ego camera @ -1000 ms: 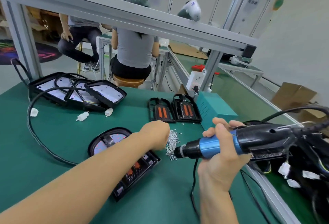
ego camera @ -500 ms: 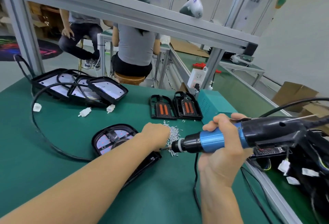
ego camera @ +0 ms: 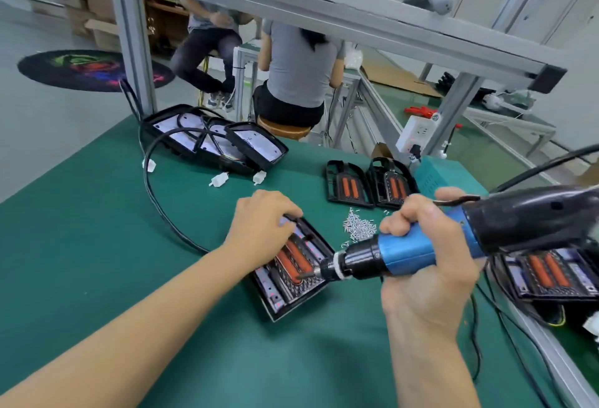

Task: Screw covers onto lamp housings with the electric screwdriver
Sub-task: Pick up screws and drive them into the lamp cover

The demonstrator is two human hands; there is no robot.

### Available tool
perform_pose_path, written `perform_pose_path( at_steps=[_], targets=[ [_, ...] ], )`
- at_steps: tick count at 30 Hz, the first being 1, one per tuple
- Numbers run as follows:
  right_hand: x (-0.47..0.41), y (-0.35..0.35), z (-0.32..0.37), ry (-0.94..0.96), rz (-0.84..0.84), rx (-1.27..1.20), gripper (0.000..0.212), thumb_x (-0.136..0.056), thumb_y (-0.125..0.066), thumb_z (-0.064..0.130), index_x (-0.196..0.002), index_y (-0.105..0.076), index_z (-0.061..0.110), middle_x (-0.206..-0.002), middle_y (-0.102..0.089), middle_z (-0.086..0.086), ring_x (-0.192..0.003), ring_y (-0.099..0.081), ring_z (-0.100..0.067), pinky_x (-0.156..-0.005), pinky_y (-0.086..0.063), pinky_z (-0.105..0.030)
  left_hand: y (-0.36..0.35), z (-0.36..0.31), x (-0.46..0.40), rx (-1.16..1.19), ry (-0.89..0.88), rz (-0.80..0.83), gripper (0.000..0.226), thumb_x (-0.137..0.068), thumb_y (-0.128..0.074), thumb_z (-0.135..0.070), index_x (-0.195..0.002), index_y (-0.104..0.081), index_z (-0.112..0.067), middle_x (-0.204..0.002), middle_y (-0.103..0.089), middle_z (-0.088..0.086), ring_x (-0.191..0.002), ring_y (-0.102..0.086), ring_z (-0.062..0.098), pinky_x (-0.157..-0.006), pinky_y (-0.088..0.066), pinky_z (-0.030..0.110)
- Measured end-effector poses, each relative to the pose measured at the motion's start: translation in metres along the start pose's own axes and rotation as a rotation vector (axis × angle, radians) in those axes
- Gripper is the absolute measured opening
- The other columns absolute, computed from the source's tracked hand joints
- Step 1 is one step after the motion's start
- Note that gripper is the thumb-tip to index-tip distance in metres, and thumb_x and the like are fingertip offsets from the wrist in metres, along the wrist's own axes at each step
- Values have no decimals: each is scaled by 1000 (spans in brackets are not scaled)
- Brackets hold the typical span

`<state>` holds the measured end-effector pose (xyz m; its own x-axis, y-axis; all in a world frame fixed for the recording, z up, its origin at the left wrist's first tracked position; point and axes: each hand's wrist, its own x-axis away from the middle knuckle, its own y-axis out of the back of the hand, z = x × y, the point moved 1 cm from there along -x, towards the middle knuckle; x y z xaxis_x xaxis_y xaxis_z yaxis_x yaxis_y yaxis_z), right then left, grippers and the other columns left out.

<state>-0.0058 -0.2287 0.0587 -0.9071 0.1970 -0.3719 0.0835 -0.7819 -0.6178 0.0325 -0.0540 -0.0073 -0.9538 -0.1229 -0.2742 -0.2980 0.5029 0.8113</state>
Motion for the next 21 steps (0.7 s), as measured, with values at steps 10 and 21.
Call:
perform_pose_path(
  at_steps=[10, 21],
  targets=[
    [17, -16, -30, -1, 302, 166, 15, -67, -63, 16, -73, -63, 30, -79, -65, -3, -48, -51, -17, -57, -44, -30, -3, 47, 65, 266, 444, -150, 76, -81, -71, -34, -144, -32, -18, -151, -28, 2, -137, -23, 22, -112, -23, 41],
    [23, -23, -32, 1, 370, 251, 13, -70, -62, 15, -69, -62, 29, -60, -55, 2, -53, -47, -23, -61, -42, -32, -25, 39, 57, -34, 453, -161, 62, -89, -45, -57, -140, -34, -23, -134, -50, -5, -126, -38, 17, -102, -16, 35]
  ],
)
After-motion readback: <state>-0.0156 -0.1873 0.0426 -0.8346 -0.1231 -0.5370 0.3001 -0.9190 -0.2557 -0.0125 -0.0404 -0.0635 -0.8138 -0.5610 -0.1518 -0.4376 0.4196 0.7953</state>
